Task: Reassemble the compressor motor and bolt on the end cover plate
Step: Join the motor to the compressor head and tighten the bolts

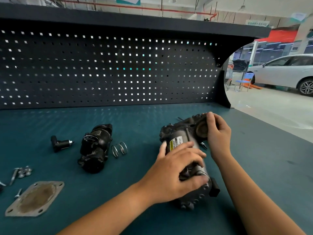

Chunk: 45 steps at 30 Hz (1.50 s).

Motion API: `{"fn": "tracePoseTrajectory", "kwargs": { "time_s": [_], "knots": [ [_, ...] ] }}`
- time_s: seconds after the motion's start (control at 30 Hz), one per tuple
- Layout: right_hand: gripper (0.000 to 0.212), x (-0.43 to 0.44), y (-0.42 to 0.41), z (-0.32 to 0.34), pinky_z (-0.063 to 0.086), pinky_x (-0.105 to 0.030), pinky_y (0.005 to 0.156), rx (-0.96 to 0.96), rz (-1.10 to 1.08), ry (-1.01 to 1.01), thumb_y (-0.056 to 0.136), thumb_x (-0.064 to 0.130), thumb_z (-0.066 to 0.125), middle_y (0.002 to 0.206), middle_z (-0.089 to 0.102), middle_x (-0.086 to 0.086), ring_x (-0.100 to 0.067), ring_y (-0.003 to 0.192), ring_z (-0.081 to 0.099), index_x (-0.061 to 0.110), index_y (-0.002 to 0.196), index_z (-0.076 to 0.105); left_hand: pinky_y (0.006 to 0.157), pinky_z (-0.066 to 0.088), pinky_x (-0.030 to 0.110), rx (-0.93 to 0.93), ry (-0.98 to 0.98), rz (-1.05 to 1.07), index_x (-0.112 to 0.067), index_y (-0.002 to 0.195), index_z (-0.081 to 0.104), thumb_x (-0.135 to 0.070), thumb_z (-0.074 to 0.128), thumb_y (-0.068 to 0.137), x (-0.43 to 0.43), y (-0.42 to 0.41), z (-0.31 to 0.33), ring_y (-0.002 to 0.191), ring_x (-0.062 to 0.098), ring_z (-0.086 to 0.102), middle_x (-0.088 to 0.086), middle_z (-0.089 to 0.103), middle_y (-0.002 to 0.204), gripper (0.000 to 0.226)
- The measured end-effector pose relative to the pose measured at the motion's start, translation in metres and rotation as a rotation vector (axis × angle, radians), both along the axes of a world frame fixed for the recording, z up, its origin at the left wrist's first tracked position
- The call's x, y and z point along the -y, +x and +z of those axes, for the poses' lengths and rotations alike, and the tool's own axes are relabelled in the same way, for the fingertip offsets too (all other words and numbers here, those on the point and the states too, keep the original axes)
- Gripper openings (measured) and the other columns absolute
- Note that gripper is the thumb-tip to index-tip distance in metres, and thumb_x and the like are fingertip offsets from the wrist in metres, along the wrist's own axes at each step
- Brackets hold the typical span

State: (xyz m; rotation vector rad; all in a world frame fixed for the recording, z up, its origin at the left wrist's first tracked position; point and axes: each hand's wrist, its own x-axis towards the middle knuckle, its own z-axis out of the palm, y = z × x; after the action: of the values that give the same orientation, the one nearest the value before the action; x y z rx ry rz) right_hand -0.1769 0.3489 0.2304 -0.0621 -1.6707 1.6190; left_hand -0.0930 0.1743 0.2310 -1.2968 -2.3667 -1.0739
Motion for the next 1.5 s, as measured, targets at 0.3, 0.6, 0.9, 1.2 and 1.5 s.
{"fn": "tracePoseTrajectory", "kwargs": {
  "time_s": [0.3,0.6,0.9,1.2,1.5],
  "knots": [
    [0.020,-0.008,0.003,-0.012,0.046,-0.043,0.096,0.042,-0.027,-0.002,0.091,0.037,0.056,0.073,0.067,0.017,-0.003,0.077,0.059,0.031,0.076,0.068,0.112,-0.004,0.038,-0.099,-0.134,0.026,-0.018,0.102,0.060,-0.042,0.057,0.087,-0.002,0.002,0.012,0.133,-0.008,0.022,-0.013,0.057,0.122,0.029],
    [0.023,0.021,-0.010,-0.031,0.046,-0.009,0.070,0.145,0.233,-0.019,0.091,0.032,0.058,0.074,0.071,0.017,0.007,0.074,0.062,0.015,0.090,0.073,0.111,-0.004,0.029,-0.037,-0.245,0.091,-0.019,0.097,0.060,-0.050,0.050,0.080,0.036,0.000,0.012,0.122,-0.023,0.021,-0.021,0.055,0.111,0.038],
    [0.028,0.030,-0.006,-0.026,0.048,-0.034,0.096,0.261,0.347,0.042,0.091,0.037,0.057,0.093,0.073,0.003,-0.010,0.097,0.065,0.015,0.096,0.074,0.116,0.001,0.036,-0.025,-0.313,0.101,-0.020,0.097,0.059,-0.059,0.046,0.077,0.054,0.000,0.016,0.125,-0.023,0.021,-0.026,0.050,0.106,0.046],
    [0.026,0.023,-0.005,-0.026,0.049,-0.046,0.095,0.382,0.378,0.110,0.084,0.043,0.061,0.080,0.074,0.000,-0.022,0.095,0.067,0.031,0.068,0.076,0.099,0.001,-0.001,-0.111,-0.364,0.059,-0.020,0.085,0.062,-0.059,0.042,0.074,0.058,-0.009,0.026,0.111,0.005,0.051,-0.008,0.062,0.097,0.045],
    [0.016,0.026,0.003,-0.011,0.040,-0.014,0.077,0.366,0.269,0.313,0.089,0.036,0.059,0.091,0.069,0.015,-0.008,0.100,0.059,0.027,0.084,0.071,0.113,0.018,0.031,-0.141,-0.040,0.199,-0.041,0.118,0.051,-0.066,0.047,0.079,0.092,0.001,0.019,0.123,-0.013,0.039,-0.032,0.045,0.128,0.047]
  ]
}}
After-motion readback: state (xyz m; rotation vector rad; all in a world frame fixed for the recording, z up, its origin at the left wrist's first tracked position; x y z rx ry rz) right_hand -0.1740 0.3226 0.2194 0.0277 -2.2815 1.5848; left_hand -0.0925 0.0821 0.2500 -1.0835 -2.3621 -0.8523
